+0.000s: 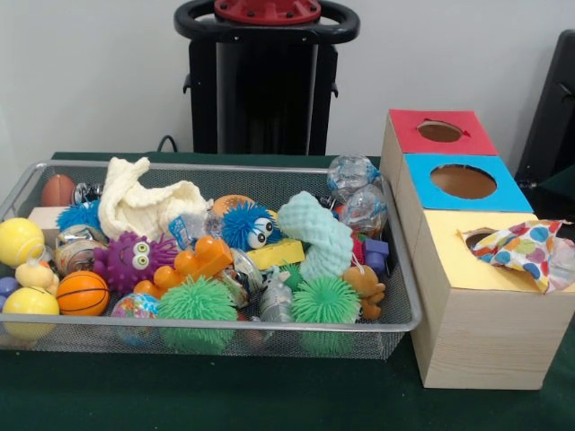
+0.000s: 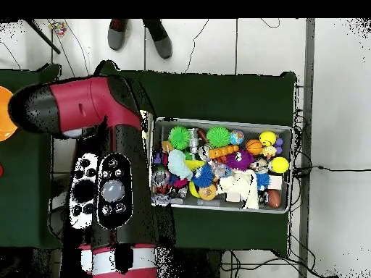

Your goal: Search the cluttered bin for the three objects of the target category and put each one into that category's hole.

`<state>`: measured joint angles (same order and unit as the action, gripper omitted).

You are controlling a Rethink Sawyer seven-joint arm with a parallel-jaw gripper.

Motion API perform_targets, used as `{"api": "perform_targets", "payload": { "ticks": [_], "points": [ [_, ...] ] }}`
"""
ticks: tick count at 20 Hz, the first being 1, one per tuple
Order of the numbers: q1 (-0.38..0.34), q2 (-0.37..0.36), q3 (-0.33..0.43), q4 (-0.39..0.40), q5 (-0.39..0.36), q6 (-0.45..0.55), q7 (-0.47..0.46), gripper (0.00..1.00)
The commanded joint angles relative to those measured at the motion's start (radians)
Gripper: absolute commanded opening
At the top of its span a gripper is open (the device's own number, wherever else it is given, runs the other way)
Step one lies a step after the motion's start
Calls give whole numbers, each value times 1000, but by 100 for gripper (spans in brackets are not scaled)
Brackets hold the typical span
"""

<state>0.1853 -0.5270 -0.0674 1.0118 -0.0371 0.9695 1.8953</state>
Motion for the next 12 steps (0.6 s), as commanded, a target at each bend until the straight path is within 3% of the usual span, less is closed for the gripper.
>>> {"api": "perform_targets", "payload": {
  "ticks": [1, 5, 12],
  "points": [
    [10, -38, 2, 97, 16, 89, 173, 100],
    [-21, 0, 17, 109, 3, 16, 127, 100],
    [-78, 4, 48, 113, 1, 30, 31, 100]
  ]
}}
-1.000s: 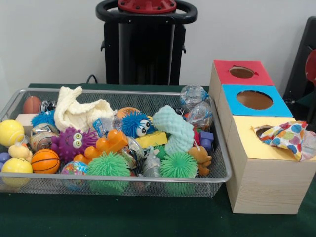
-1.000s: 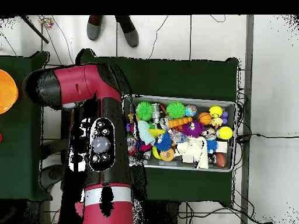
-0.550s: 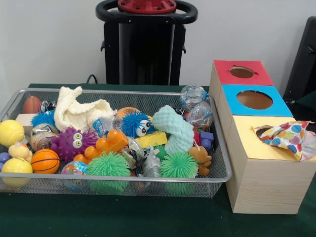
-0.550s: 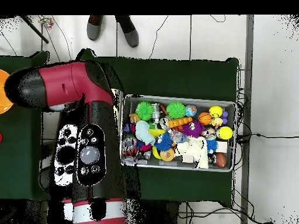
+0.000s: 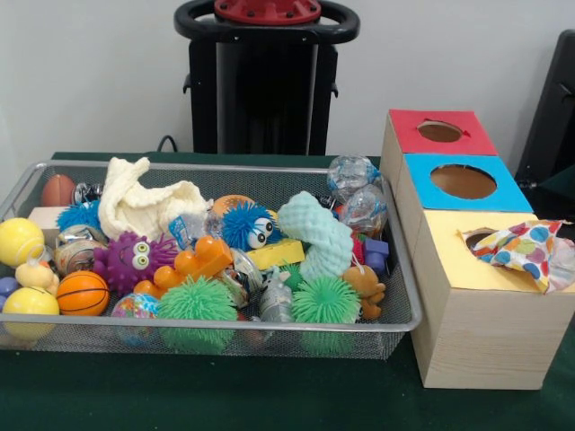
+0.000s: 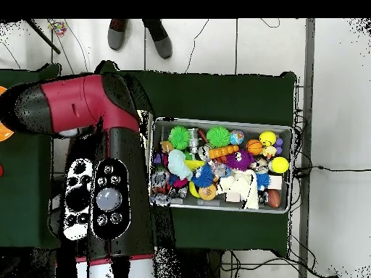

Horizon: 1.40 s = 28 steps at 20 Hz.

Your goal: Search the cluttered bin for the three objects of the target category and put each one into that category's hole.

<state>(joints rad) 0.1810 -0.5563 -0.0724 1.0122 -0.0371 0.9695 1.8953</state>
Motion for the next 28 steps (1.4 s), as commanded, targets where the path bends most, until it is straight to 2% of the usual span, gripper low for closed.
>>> {"api": "perform_targets", "payload": {
  "ticks": [1, 5, 10, 17, 23, 28],
  "points": [
    [-82, 27, 58, 120, -1, 29, 13, 100],
    [-114, 10, 70, 106, -7, 64, -45, 100],
    [-139, -23, 79, 102, -5, 102, -67, 100],
    [-190, -92, 76, 77, -15, 216, -132, 100],
    [-179, -29, 60, -27, -67, 240, -84, 100],
    [-145, 43, 91, -81, -69, 230, -43, 100]
  ]
}}
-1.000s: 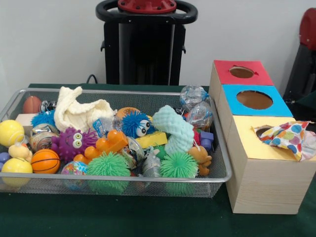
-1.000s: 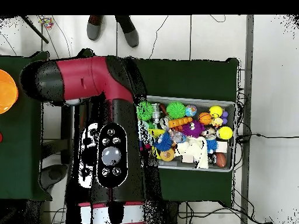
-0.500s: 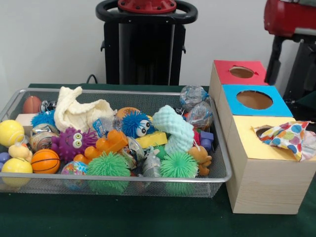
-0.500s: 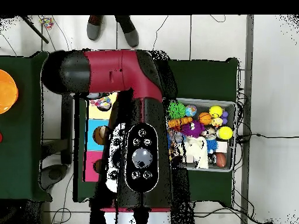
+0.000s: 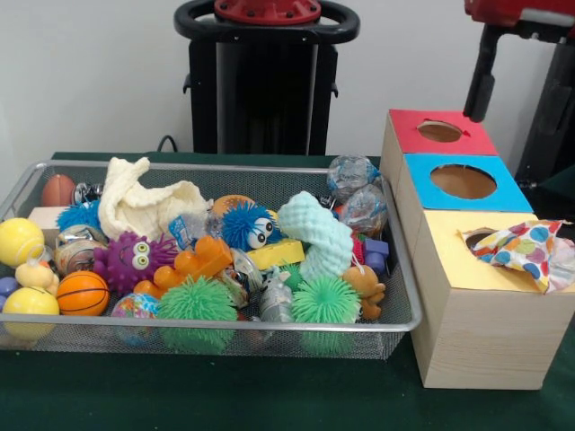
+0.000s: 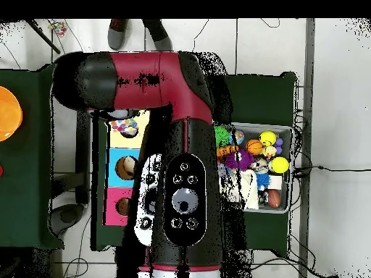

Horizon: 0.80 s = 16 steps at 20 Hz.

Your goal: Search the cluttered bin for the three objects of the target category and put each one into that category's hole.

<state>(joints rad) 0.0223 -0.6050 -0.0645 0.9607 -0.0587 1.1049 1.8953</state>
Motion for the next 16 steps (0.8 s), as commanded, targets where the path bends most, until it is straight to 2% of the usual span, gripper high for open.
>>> {"api": "perform_targets", "payload": {
  "ticks": [1, 9, 16],
  "points": [
    [21, 103, 86, -40, -45, 96, -34, 100],
    [64, 173, 63, -127, -46, 126, 16, 100],
    [72, 232, 66, -207, -30, 175, 9, 100]
  ]
}}
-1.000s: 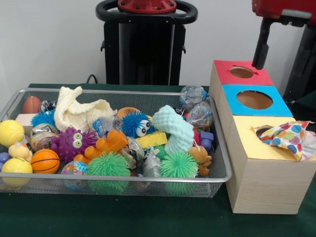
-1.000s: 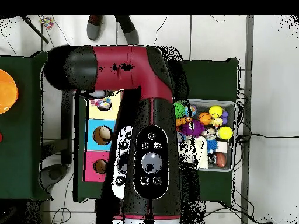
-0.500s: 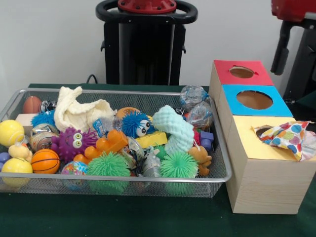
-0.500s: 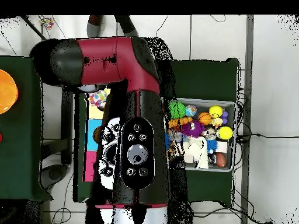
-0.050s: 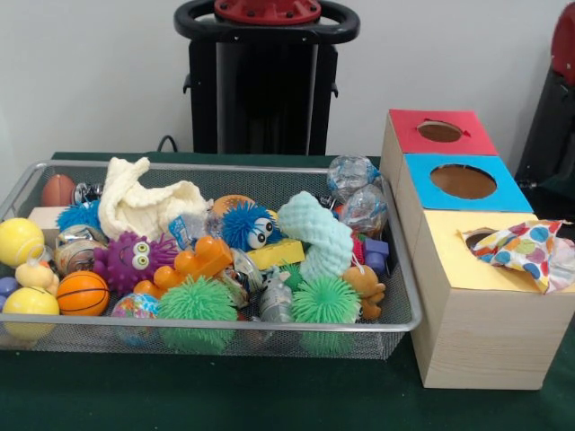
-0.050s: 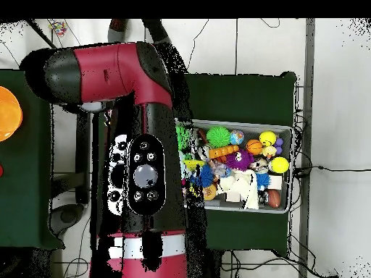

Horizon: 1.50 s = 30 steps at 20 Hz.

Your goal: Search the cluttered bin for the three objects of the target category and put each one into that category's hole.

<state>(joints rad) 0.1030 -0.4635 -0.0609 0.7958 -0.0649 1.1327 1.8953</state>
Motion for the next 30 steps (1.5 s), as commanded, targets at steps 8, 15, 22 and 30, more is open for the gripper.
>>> {"api": "perform_targets", "payload": {
  "ticks": [8, 15, 22, 30],
  "points": [
    [-24, 201, 70, -65, -31, 28, 7, 100],
    [-46, 199, 84, 27, -22, -92, -17, 100],
    [-44, 115, 44, 206, -39, -185, 8, 100],
    [-30, -48, 38, 480, -47, -336, 8, 100]
  ]
}}
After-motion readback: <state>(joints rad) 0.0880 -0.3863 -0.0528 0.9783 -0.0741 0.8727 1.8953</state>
